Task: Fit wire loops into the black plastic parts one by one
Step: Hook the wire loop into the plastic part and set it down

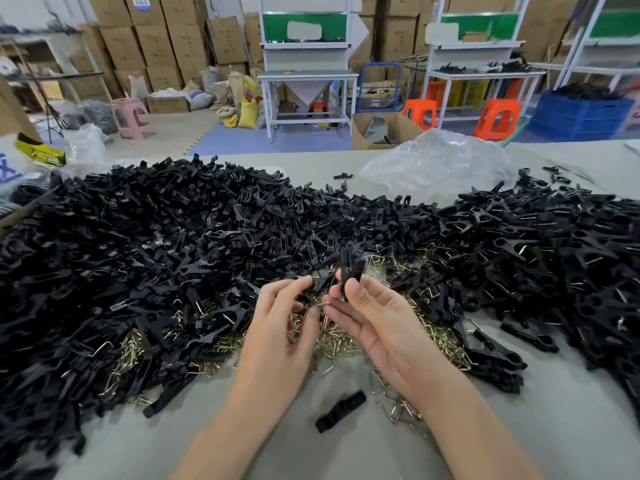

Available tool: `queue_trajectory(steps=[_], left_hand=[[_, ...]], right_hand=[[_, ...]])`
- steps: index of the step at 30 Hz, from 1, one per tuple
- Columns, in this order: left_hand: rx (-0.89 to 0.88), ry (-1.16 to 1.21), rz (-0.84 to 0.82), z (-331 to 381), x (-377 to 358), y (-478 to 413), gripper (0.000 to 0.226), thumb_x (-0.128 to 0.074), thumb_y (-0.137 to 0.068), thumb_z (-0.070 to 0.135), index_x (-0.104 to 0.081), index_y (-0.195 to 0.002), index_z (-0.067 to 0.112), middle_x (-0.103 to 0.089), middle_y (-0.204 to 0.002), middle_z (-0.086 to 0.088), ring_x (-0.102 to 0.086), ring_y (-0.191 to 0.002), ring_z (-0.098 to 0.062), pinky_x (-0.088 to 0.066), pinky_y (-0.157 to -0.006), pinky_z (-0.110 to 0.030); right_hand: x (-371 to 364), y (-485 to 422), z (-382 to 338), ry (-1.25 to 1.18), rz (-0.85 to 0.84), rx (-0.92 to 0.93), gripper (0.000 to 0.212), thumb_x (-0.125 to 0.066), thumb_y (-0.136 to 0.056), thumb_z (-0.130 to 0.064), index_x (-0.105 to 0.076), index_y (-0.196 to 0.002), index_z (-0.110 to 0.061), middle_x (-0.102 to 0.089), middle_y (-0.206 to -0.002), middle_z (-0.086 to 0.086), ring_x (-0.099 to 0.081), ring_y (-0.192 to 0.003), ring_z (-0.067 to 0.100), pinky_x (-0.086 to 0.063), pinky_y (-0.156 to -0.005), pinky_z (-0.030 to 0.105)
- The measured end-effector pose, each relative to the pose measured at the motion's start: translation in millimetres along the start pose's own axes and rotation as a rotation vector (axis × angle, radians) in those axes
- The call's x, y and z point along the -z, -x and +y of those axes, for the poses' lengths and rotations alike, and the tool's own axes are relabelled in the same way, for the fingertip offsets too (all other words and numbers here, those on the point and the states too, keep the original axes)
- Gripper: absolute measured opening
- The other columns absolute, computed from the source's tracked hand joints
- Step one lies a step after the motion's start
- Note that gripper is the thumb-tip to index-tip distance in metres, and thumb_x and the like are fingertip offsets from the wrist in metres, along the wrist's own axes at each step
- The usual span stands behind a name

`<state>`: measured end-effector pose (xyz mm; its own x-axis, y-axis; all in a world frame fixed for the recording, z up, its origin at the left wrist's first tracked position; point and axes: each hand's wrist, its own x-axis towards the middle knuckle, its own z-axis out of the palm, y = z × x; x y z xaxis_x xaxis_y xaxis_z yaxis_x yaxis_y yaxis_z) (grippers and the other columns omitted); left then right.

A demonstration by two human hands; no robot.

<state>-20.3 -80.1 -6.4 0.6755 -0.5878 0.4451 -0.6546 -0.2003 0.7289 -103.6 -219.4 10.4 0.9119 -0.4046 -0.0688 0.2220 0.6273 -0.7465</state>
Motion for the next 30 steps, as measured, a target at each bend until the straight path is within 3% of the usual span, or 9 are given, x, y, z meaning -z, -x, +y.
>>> queue_trajectory(steps=[2,6,11,17,19,22,25,27,30], left_hand=[[-0.057,-0.081,-0.031,-1,3,-1,0.045,-0.043,-0.095,0.045,-0.054,-0.137,0.029,-0.052,-0.116,0.024,-0.056,-0.107,0.0,-0.044,-0.091,-0.013],[-0.146,-0.181,-0.101,-2,0,0,0.042,-0.043,-0.1,0.039,-0.053,-0.14,0.028,-0.057,-0.108,0.025,-0.052,-0.107,0.005,-0.039,-0.092,-0.008],[-0.199,-0.284,-0.052,-4,-3,-1,0.04,-0.04,-0.105,0.033,-0.052,-0.142,0.022,-0.05,-0.098,0.018,-0.05,-0.092,-0.002,-0.043,-0.08,-0.02],[-0.022,-0.058,0.051,-4,-7,-3,0.023,-0.051,-0.101,0.026,-0.065,-0.114,0.039,-0.067,-0.1,0.025,-0.065,-0.093,-0.001,-0.045,-0.077,-0.01],[0.009,-0.039,0.054,0,-8,-2,0.024,-0.052,-0.1,0.026,-0.065,-0.113,0.041,-0.067,-0.104,0.03,-0.065,-0.095,0.004,-0.046,-0.078,-0.008],[-0.01,-0.045,0.046,2,-10,0,0.029,-0.047,-0.098,0.031,-0.064,-0.121,0.034,-0.066,-0.094,0.036,-0.062,-0.078,0.014,-0.043,-0.068,-0.003],[-0.045,-0.067,-0.014,6,-13,2,0.037,-0.046,-0.098,0.031,-0.056,-0.134,0.029,-0.065,-0.076,0.027,-0.057,-0.057,0.009,-0.038,-0.054,-0.003],[-0.032,-0.057,-0.05,9,-15,3,0.042,-0.043,-0.097,0.039,-0.047,-0.139,0.034,-0.068,-0.081,0.022,-0.064,-0.063,0.0,-0.046,-0.057,-0.011],[0.012,-0.01,-0.031,10,-18,4,0.036,-0.041,-0.094,0.047,-0.045,-0.13,0.043,-0.067,-0.09,0.037,-0.068,-0.079,-0.002,-0.053,-0.068,-0.015]], right_hand=[[1,0,0,0.056,0.005,0.002,0.017,-0.076,-0.077,-0.012,-0.08,-0.093,-0.009,-0.074,-0.099,0.016,-0.073,-0.096,0.026,-0.061,-0.081,0.029],[3,-1,-2,0.134,-0.019,0.035,0.03,-0.083,-0.07,-0.023,-0.08,-0.097,-0.011,-0.075,-0.102,0.014,-0.073,-0.102,0.027,-0.06,-0.083,0.027],[7,-3,-2,0.181,-0.042,0.061,0.034,-0.085,-0.076,-0.024,-0.077,-0.107,-0.012,-0.073,-0.114,0.016,-0.071,-0.112,0.029,-0.058,-0.089,0.029],[3,-5,4,0.221,-0.059,0.045,0.038,-0.089,-0.07,-0.035,-0.078,-0.103,-0.02,-0.074,-0.106,0.007,-0.073,-0.104,0.022,-0.058,-0.088,0.027],[3,-6,5,0.179,-0.062,0.036,0.043,-0.092,-0.067,-0.039,-0.078,-0.103,-0.018,-0.074,-0.101,0.006,-0.073,-0.103,0.021,-0.058,-0.088,0.028],[4,-6,2,0.079,-0.033,0.023,0.036,-0.088,-0.071,-0.03,-0.078,-0.102,-0.013,-0.073,-0.098,0.01,-0.072,-0.102,0.023,-0.059,-0.086,0.028],[5,-6,-1,-0.016,-0.009,0.001,0.027,-0.078,-0.08,-0.016,-0.076,-0.105,-0.005,-0.072,-0.101,0.016,-0.072,-0.102,0.028,-0.059,-0.086,0.029],[6,-5,-2,-0.07,-0.002,-0.023,0.029,-0.073,-0.084,-0.012,-0.072,-0.11,0.0,-0.072,-0.104,0.018,-0.072,-0.103,0.029,-0.06,-0.086,0.03],[5,-5,-3,-0.143,-0.018,-0.045,0.035,-0.074,-0.082,-0.013,-0.068,-0.113,0.003,-0.072,-0.103,0.018,-0.07,-0.105,0.03,-0.06,-0.085,0.03]])
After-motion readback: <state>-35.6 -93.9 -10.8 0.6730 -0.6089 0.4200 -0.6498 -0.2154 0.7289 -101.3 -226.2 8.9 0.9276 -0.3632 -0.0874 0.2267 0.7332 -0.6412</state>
